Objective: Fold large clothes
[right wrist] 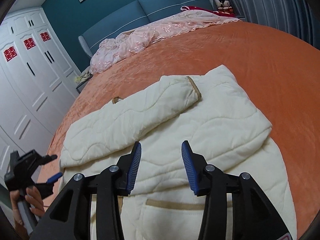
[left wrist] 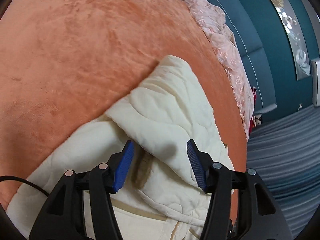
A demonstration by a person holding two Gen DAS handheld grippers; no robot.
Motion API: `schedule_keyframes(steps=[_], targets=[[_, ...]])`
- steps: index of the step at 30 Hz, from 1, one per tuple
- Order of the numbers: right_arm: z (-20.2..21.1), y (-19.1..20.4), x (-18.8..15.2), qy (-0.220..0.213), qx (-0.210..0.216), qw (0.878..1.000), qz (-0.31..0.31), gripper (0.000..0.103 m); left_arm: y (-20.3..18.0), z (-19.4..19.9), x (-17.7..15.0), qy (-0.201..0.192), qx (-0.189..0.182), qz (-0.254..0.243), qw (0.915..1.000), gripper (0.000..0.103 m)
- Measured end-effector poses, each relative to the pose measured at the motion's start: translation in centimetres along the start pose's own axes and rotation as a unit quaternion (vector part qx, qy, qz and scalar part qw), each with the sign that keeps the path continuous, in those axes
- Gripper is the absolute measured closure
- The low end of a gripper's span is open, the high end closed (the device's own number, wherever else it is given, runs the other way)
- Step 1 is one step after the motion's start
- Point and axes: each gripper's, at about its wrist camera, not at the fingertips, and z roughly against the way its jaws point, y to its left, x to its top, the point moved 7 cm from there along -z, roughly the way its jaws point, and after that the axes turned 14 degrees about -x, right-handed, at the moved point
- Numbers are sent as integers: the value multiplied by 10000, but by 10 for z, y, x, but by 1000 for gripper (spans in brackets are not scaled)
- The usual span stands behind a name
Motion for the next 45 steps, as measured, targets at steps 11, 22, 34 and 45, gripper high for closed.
schedule_keyframes(steps=[11, 22, 34, 45], targets=[[-69, -26, 31, 399, -326, 9938, -987, 60, 40, -16, 43, -239, -83, 570, 9981, 65], [22, 14, 68, -657, 292, 9963, -474, 101, 17, 15, 47, -399, -206, -203, 9988, 95], [-35, -40, -33, 402, -1205, 9898, 649, 103, 32, 12, 3, -139, 1309, -1828, 9743, 96], [-20, -44, -39, 405, -1056, 9928, 387, 101, 27, -4, 0, -72, 1989, -2571, 9457, 87]])
